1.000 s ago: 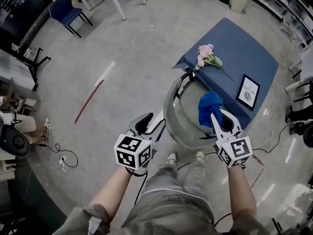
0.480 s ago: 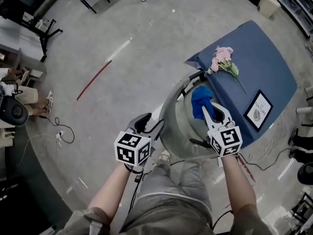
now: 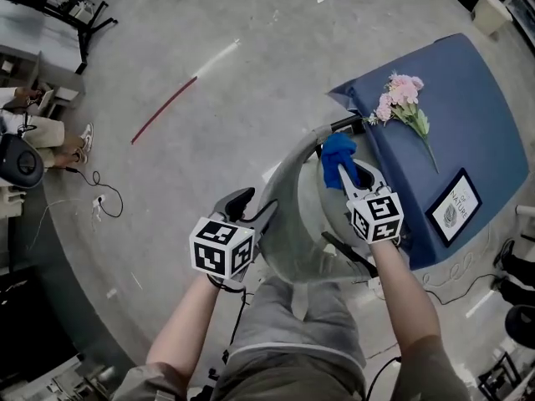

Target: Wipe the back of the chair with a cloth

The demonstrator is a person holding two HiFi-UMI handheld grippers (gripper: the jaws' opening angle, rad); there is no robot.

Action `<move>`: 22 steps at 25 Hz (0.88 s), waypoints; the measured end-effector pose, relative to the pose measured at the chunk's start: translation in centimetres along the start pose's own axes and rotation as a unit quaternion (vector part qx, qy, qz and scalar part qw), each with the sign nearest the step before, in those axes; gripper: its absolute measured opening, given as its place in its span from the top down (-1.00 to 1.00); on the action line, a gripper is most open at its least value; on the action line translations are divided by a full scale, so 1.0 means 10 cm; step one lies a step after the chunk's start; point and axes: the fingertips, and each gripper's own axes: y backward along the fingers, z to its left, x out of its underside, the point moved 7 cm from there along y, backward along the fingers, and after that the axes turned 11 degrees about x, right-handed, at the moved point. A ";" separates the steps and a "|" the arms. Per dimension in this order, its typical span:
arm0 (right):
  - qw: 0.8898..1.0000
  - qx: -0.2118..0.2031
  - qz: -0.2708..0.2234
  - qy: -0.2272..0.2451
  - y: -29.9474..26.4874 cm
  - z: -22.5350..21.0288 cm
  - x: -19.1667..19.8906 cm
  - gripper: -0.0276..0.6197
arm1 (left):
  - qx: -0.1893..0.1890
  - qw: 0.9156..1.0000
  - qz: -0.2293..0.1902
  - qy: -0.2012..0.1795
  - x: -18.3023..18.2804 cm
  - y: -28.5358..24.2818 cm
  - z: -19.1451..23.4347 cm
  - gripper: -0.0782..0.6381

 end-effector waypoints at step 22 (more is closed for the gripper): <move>0.986 -0.104 0.089 -0.094 -1.09 0.51 1.11 0.68 | -0.007 1.000 0.030 0.003 0.51 -0.38 0.14 0.15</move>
